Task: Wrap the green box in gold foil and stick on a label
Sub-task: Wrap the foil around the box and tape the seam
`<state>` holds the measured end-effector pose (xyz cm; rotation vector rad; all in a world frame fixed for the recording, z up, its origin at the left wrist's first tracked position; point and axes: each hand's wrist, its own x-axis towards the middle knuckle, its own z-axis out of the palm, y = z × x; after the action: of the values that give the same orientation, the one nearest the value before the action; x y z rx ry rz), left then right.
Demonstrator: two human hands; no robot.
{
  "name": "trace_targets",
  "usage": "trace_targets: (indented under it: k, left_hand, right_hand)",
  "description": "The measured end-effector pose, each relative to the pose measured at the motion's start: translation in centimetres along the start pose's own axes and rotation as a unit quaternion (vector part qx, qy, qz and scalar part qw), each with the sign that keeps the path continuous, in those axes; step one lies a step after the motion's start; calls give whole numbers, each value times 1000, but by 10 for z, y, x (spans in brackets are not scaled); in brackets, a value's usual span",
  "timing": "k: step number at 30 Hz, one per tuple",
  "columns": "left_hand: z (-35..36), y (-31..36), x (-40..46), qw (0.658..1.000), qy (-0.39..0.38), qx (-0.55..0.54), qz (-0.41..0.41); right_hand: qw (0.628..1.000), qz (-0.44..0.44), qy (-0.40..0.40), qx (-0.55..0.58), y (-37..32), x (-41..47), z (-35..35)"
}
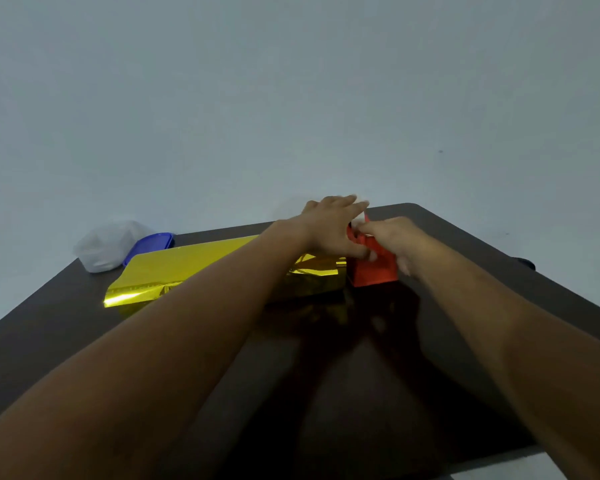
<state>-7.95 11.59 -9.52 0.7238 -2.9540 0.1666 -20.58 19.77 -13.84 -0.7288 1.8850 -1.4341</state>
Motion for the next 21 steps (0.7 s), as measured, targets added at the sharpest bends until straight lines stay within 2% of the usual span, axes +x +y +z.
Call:
trace_targets:
  k: [3, 8, 12, 18, 21]
  left_hand:
    - [0, 9, 10, 999, -11, 36, -1]
    - [2, 9, 18, 999, 7, 43, -13]
    - [1, 9, 11, 999, 22, 43, 9]
    - [4, 18, 8, 991, -10, 128, 39]
    - [6, 20, 9, 991, -13, 124, 40]
  right_hand:
    - [998, 21, -7, 58, -8, 0, -1]
    - [990, -1, 23, 141, -25, -8, 4]
    - [991, -17, 56, 122, -16, -33, 2]
    - [988, -35, 97, 116, 28, -33, 8]
    - [985, -80, 150, 10, 49, -30, 17]
